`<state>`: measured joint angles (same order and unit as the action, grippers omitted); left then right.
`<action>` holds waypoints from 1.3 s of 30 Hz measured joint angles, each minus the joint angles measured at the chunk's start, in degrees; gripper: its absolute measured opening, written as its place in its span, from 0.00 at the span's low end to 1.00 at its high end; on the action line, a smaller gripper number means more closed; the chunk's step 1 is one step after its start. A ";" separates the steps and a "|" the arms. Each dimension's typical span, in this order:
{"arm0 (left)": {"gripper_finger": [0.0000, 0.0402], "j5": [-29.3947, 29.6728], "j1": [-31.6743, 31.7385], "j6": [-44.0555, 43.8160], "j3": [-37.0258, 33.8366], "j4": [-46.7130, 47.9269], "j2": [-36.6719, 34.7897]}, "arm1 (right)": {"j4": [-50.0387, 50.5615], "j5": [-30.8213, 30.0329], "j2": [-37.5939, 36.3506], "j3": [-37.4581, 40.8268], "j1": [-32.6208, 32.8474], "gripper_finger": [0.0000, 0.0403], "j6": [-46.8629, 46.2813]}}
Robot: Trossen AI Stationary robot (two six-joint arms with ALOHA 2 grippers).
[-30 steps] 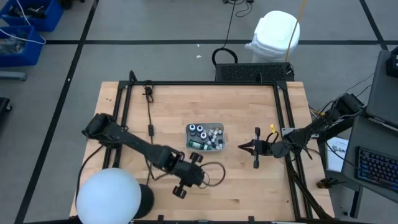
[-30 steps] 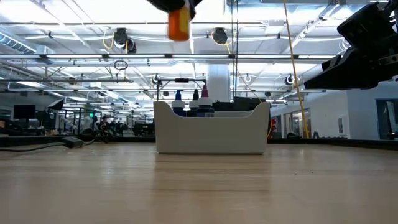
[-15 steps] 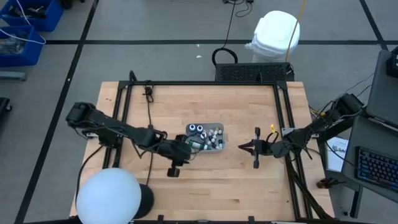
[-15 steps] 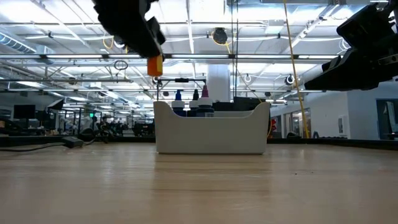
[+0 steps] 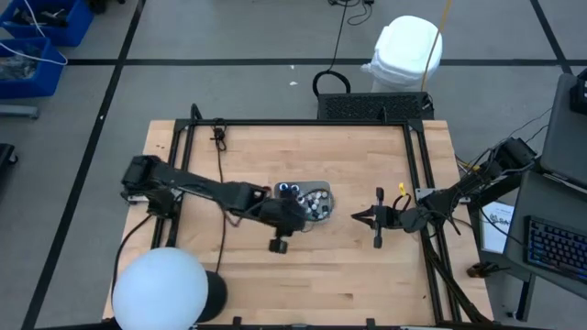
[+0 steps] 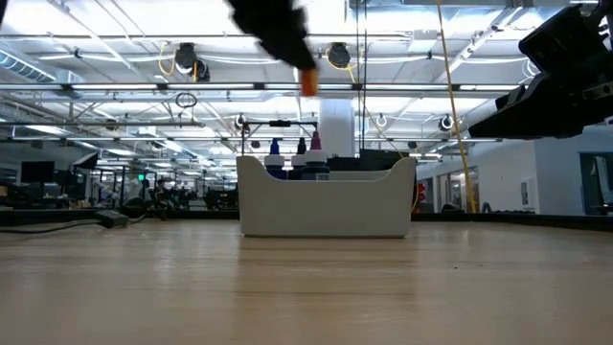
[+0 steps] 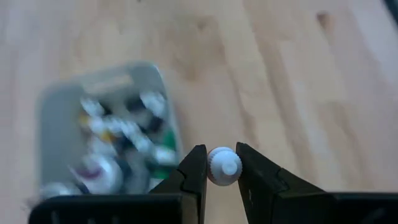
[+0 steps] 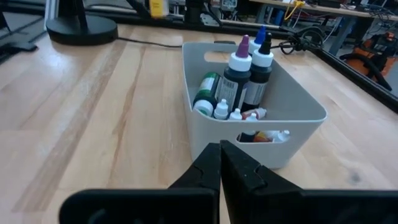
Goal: Pick & Place food coloring
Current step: Put the small orange food coloring bottle into the gray bin
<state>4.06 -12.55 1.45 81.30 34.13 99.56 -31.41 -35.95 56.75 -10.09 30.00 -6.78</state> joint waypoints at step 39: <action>0.17 0.71 11.57 17.55 15.86 -6.76 26.13 | -0.26 0.00 -0.02 0.00 0.00 0.00 2.92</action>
<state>4.78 -0.97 19.00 97.17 27.37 125.69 -31.67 -35.94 56.73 -10.09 30.00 -3.86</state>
